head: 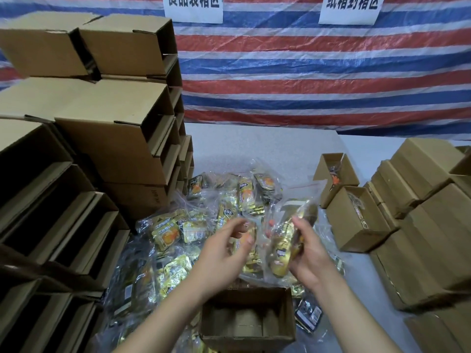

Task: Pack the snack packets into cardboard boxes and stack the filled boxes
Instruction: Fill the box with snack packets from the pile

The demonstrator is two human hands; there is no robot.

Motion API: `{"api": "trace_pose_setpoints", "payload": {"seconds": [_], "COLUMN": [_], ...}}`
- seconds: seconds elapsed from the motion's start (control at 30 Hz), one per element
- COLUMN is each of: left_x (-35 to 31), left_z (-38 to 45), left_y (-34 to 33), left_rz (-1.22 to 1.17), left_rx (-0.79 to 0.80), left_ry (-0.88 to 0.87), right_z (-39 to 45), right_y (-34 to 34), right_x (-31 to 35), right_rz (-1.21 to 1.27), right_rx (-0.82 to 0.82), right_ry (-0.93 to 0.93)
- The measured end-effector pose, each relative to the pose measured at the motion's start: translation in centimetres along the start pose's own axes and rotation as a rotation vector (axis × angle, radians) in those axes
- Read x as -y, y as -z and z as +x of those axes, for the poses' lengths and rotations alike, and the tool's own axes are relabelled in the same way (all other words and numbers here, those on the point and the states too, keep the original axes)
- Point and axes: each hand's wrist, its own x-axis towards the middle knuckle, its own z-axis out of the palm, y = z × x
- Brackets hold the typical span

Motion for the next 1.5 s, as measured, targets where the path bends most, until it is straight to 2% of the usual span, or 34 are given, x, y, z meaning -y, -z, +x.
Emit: {"api": "trace_pose_setpoints", "payload": {"seconds": [0.13, 0.27, 0.37, 0.57, 0.63, 0.7, 0.9, 1.07, 1.5], "left_x": [4.6, 9.1, 10.8, 12.3, 12.6, 12.8, 13.3, 12.8, 12.6], "left_z": [-0.7, -2.3, -3.2, -3.9, -4.2, -4.3, -4.1, -4.5, -4.8], "left_y": [1.9, 1.8, 1.3, 0.0, 0.0, 0.1, -0.3, -0.3, -1.0], "left_rz": [0.149, 0.255, 0.208, 0.044, -0.029, -0.106, -0.145, -0.190, -0.199], "left_rx": [0.134, 0.301, 0.336, 0.315, 0.317, 0.315, 0.276, 0.263, 0.204], "left_ry": [0.119, 0.212, 0.276, 0.402, 0.438, 0.476, 0.488, 0.477, 0.465], "right_z": [-0.8, -1.4, -1.5, -1.8, -1.5, -1.3, -0.2, 0.9, 2.5], "right_y": [1.7, 1.4, 0.5, -2.1, -2.5, -2.7, -3.0, -1.8, 1.4], "right_x": [1.2, 1.0, 0.5, -0.6, -1.6, -2.5, -5.5, -8.1, -13.8], "right_rz": [-0.039, -0.322, -0.577, -1.280, -1.522, -1.645, -1.825, -1.780, -1.960], "right_rx": [0.196, 0.360, 0.393, 0.675, 0.728, 0.758, 0.819, 0.790, 0.629], "right_ry": [0.013, -0.061, -0.121, -0.228, -0.246, -0.303, -0.354, -0.449, -0.544]}}
